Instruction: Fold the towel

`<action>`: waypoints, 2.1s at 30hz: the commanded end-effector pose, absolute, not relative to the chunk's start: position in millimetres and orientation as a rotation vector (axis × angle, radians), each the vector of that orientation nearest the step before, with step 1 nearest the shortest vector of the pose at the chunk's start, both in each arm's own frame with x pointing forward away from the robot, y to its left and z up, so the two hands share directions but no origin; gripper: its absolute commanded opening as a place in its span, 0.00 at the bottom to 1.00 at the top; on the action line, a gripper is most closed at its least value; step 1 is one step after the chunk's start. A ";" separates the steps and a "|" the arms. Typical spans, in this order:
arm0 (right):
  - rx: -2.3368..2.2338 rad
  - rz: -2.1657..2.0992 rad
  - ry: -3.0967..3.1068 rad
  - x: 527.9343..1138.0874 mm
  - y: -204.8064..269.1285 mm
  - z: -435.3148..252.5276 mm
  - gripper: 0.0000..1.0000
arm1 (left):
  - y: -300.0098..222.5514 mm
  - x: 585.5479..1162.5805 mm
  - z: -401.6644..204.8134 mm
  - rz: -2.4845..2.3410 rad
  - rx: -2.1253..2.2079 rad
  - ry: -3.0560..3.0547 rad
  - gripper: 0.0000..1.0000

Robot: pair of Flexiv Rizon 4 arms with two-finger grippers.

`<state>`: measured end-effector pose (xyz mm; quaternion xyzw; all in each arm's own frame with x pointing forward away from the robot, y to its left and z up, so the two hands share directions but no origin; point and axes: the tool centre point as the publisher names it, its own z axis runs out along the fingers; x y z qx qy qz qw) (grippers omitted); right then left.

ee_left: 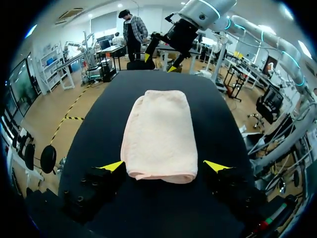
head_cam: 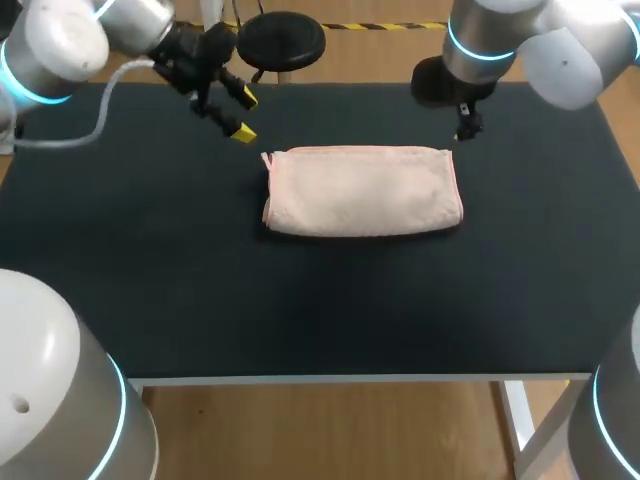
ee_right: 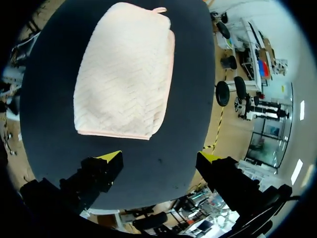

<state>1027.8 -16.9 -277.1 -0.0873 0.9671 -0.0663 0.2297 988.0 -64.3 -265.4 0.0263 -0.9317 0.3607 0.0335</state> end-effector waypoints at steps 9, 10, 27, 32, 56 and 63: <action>-0.435 -0.361 2.647 1020.9 -11.8 -270.7 1.00 | -61.6 992.5 -266.5 1.129 0.001 -2.818 1.00; -0.435 -0.361 2.647 1020.9 -11.8 -270.7 1.00 | -61.6 992.5 -266.5 1.129 0.001 -2.818 1.00; 0.164 0.076 2.755 1033.9 -23.0 -258.8 1.00 | -61.6 992.5 -266.5 1.129 0.001 -2.818 1.00; 0.747 0.461 2.782 1037.2 -32.5 -252.7 1.00 | -61.6 992.5 -266.5 1.129 0.001 -2.818 1.00; 1.661 0.907 2.704 1034.2 -78.9 -268.1 1.00 | -61.6 992.5 -266.5 1.129 0.001 -2.818 1.00; 1.661 0.907 2.704 1034.2 -78.9 -268.1 1.00 | -61.6 992.5 -266.5 1.129 0.001 -2.818 1.00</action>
